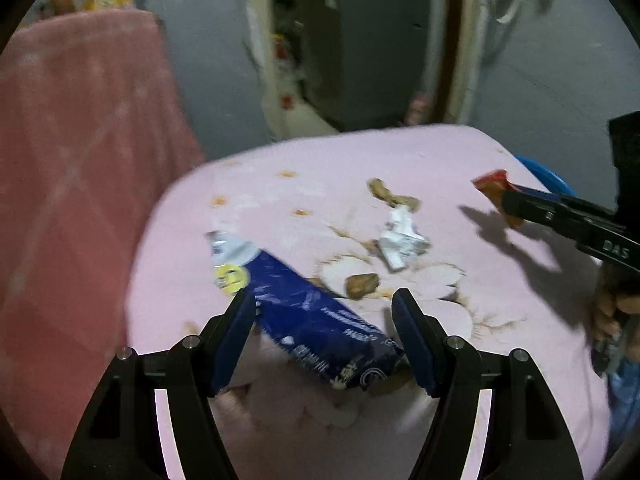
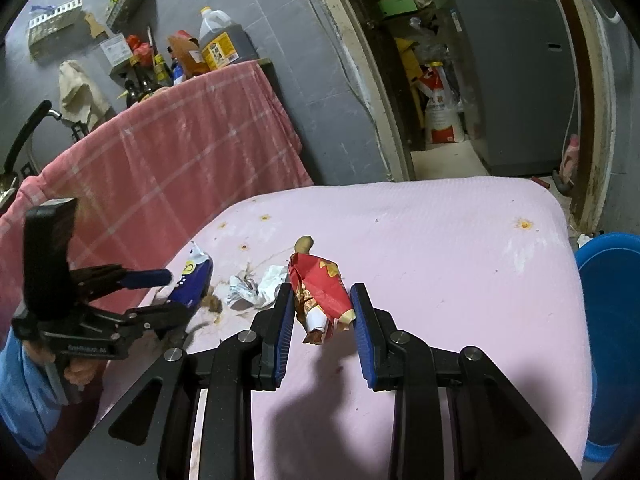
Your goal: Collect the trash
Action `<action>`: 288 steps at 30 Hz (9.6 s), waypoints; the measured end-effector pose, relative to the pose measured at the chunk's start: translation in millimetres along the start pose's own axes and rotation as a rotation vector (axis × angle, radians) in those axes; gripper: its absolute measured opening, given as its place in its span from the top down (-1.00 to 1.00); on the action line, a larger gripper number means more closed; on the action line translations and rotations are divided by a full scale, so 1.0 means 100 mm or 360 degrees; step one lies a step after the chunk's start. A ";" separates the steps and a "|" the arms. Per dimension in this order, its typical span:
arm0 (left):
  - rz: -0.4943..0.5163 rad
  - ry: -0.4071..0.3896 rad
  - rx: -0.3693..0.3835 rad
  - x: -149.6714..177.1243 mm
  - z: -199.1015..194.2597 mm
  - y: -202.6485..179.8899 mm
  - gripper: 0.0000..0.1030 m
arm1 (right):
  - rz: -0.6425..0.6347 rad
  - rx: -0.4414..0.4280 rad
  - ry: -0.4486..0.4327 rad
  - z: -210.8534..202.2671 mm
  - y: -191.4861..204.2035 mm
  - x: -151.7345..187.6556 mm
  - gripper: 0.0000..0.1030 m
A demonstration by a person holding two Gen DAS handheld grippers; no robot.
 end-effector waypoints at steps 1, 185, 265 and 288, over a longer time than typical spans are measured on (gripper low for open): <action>-0.0052 -0.0038 -0.0068 0.01 -0.05 0.02 -0.25 | 0.0001 -0.0002 0.0001 0.00 0.00 0.00 0.47; -0.0447 -0.0817 -0.0180 -0.30 -0.87 0.14 -0.96 | -0.0381 0.0299 -0.0631 -0.86 0.30 -0.51 -1.00; -0.0308 -0.0405 0.0198 -0.11 -0.17 -0.26 0.75 | -0.0252 0.0088 -0.0429 -0.46 0.47 -0.10 0.90; -0.0111 -0.0880 0.0314 -1.15 -0.77 -1.60 0.75 | 0.0117 0.0401 -0.1073 -2.13 -0.66 -0.48 0.90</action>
Point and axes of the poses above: each gripper's, at about its wrist camera, not at the fingertips, and z roughly the way its jaws point, y to its left, x to its underside, the point moved 8 cm from there along z, roughly the way its jaws point, and after that the axes turned 3 degrees about x, right-handed, at the moved point
